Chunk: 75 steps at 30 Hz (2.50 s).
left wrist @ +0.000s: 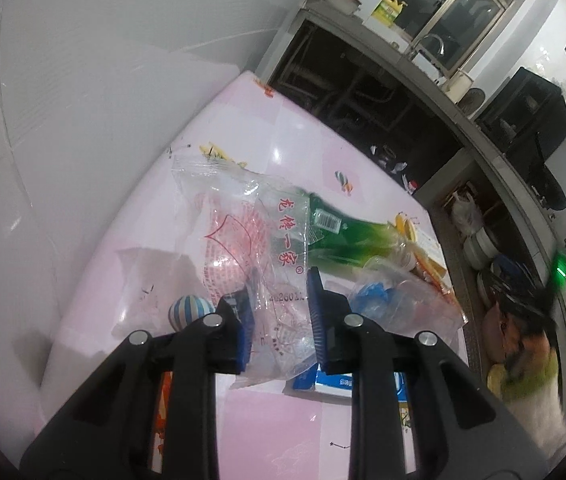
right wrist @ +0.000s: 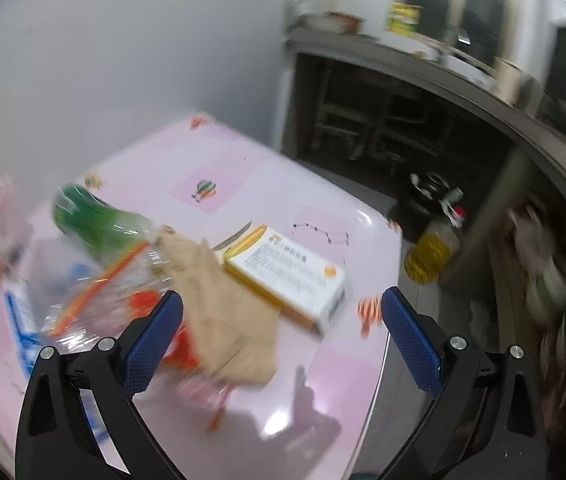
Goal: Collect trash
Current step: 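Grasp the clear plastic bag with the left tool while the right tool grasps the capsule box, then carry the plastic bag and capsule box to the wastebasket and release both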
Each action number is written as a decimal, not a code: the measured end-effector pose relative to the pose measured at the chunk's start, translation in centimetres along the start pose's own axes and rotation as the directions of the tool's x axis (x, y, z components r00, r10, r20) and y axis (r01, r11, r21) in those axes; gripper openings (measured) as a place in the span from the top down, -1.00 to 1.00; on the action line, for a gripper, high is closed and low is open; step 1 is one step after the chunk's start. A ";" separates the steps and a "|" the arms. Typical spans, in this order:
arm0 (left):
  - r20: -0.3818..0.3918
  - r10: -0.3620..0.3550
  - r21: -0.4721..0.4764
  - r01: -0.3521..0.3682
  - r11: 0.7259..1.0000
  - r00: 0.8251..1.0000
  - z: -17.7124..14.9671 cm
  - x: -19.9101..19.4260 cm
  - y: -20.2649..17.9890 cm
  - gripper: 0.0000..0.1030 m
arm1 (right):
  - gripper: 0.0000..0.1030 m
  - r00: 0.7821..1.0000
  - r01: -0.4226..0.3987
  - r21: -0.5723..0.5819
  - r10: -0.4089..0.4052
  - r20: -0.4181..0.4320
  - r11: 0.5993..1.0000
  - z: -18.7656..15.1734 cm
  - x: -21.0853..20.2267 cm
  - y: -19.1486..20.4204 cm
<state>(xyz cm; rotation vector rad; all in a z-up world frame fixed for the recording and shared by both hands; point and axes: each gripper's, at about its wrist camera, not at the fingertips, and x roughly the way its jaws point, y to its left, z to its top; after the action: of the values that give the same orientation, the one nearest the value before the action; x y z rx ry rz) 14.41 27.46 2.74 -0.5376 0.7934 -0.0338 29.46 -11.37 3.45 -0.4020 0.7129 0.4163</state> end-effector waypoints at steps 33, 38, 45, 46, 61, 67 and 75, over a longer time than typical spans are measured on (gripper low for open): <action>0.043 0.024 0.000 -0.024 1.000 0.999 0.6 -0.5 -1.8 0.57 | -0.52 0.932 -0.228 -0.024 0.211 -0.295 0.973 2.9 16.0 -3.5; 0.057 0.004 0.011 -0.005 1.000 0.998 0.3 -1.0 -1.6 0.57 | -0.51 0.957 -0.178 0.046 0.184 -0.226 0.983 2.7 13.4 -4.7; 0.107 -0.026 0.056 0.020 0.998 0.994 -0.1 -2.7 -1.6 0.57 | -0.50 0.984 -0.089 0.132 0.107 -0.142 0.987 1.9 8.3 -6.2; 0.110 -0.031 0.059 0.024 0.998 0.993 -0.1 -3.0 -1.5 0.57 | -0.50 0.988 -0.076 0.142 0.094 -0.126 0.987 1.7 7.2 -6.3; 0.097 -0.157 0.207 0.135 0.969 0.983 -0.7 -5.2 -6.1 0.57 | -0.50 0.996 0.000 0.312 -0.026 0.080 0.950 -4.4 -8.5 -6.1; 0.012 -0.246 0.307 0.230 0.924 0.969 -2.0 -3.4 -11.3 0.57 | -0.50 0.991 0.030 0.408 -0.079 0.105 0.912 -9.3 -13.7 -5.7; -0.153 -0.352 0.420 0.383 0.823 0.923 -4.9 0.1 -19.7 0.57 | -0.50 0.983 0.080 0.608 -0.165 0.084 0.790 -17.7 -18.8 -7.2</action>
<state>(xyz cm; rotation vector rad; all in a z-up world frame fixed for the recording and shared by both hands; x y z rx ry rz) 14.46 8.18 9.17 -0.2455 0.7086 -0.5858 10.66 -30.31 5.86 0.1893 0.6449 0.0715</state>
